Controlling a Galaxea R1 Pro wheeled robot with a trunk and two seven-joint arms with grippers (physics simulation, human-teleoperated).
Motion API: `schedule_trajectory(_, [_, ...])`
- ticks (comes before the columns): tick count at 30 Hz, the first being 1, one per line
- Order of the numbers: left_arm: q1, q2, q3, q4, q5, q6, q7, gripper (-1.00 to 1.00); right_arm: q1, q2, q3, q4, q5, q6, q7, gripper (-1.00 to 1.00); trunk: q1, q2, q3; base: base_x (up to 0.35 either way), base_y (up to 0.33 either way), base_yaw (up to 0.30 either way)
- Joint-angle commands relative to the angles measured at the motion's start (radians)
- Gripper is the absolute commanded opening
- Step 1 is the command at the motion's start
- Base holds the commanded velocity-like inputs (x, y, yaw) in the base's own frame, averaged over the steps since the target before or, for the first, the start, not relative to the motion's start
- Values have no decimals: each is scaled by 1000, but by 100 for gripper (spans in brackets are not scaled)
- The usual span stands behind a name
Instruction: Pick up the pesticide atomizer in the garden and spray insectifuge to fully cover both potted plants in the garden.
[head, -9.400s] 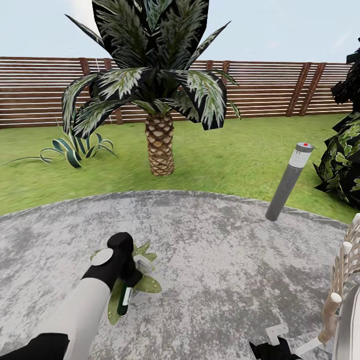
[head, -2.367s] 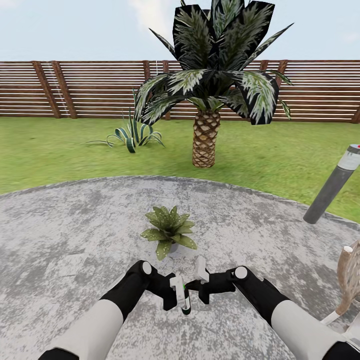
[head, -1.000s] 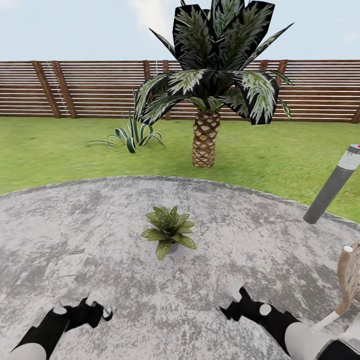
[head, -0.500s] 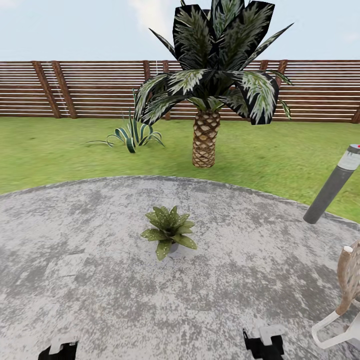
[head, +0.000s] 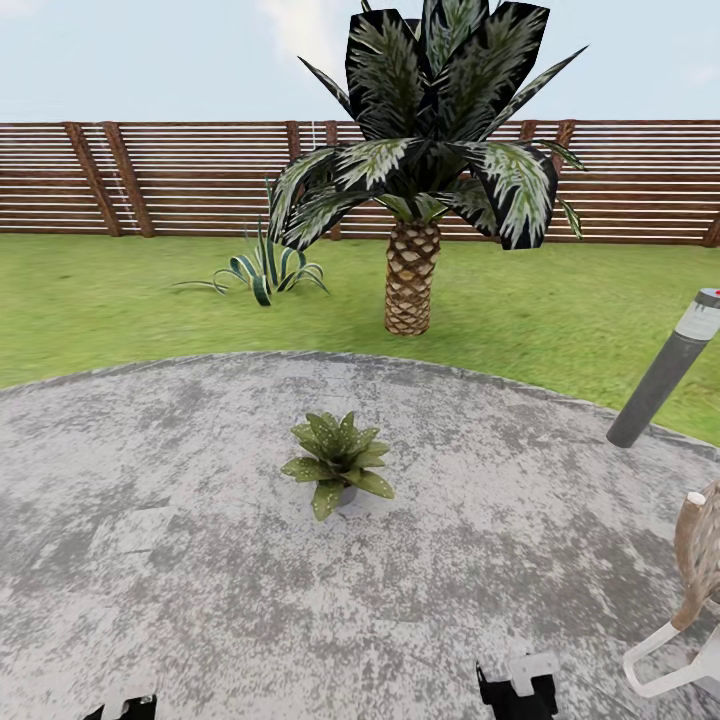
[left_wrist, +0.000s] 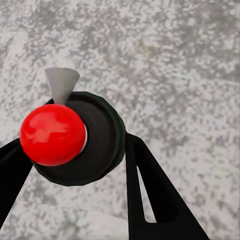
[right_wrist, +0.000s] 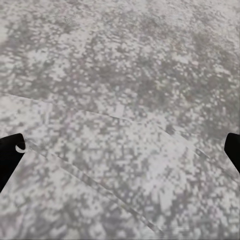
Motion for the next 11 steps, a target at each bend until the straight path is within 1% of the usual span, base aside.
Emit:
schedule_trajectory(1, [-1,0,9,0,-3,-3,-5,-100,1,0,9,-1,-4,-1,-6,100,0,0,-1,0,0,0])
schedule_trajectory(6, [-1,1,12,0,1,-3,18,-100,7,1,8,0,-4,0,-6,100,0,0,-1,0,0,0])
schedule_trajectory(11, [-1,1,12,2,2,-4,21,-100,13,1,8,-1,-4,0,-6,100,0,0,-1,0,0,0])
